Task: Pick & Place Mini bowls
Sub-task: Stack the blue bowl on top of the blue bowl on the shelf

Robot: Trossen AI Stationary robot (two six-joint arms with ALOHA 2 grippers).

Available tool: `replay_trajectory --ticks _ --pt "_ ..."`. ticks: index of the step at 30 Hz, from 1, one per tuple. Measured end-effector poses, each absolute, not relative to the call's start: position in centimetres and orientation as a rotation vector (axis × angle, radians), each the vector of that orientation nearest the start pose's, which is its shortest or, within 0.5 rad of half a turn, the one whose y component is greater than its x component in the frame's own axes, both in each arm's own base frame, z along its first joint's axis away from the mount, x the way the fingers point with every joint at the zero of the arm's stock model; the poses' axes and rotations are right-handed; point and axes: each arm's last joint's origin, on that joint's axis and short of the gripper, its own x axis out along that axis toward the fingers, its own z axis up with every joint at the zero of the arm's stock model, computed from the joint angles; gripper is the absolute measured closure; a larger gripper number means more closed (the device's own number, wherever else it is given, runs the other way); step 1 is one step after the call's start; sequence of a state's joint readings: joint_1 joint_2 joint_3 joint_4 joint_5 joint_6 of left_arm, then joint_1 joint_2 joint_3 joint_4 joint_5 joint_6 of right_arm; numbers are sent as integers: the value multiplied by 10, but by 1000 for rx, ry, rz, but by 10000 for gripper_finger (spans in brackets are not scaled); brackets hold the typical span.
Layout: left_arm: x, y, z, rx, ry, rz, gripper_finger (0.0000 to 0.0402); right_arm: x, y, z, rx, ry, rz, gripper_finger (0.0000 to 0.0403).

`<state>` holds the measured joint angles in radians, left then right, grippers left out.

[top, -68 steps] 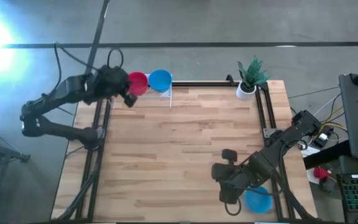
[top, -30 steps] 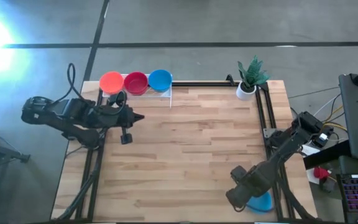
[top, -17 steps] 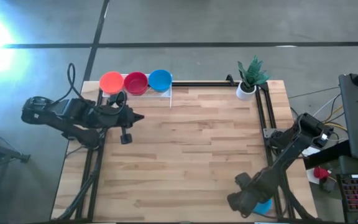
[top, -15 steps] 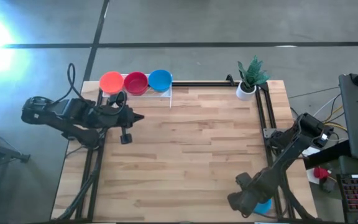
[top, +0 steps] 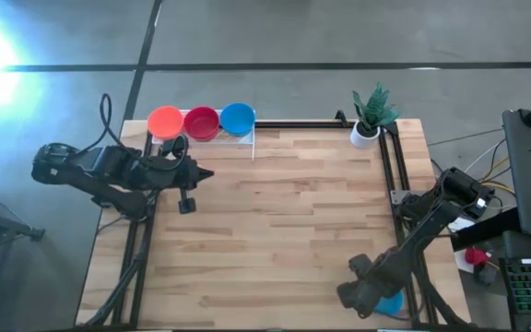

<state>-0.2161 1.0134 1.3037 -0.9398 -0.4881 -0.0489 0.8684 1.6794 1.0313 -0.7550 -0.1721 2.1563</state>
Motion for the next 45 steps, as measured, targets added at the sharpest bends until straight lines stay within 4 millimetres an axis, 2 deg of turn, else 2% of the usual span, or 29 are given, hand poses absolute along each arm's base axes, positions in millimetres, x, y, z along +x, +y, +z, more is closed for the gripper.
replay_trajectory --ticks 5,10,16,22,30,45 --pt "171 -24 398 177 608 277 402 188 229 163 1132 1490 -761 323" --pt "171 -24 398 176 608 277 402 191 229 166 1071 1429 -705 384" --pt "171 -24 398 176 608 278 402 198 227 180 1001 1413 -693 391" --pt "171 -24 398 176 608 278 402 209 214 201 877 1439 -723 393" --pt "171 -24 398 176 608 278 402 239 184 211 745 1405 -636 393" --pt "171 -24 398 176 608 278 401 302 98 230 463 1251 -477 392"
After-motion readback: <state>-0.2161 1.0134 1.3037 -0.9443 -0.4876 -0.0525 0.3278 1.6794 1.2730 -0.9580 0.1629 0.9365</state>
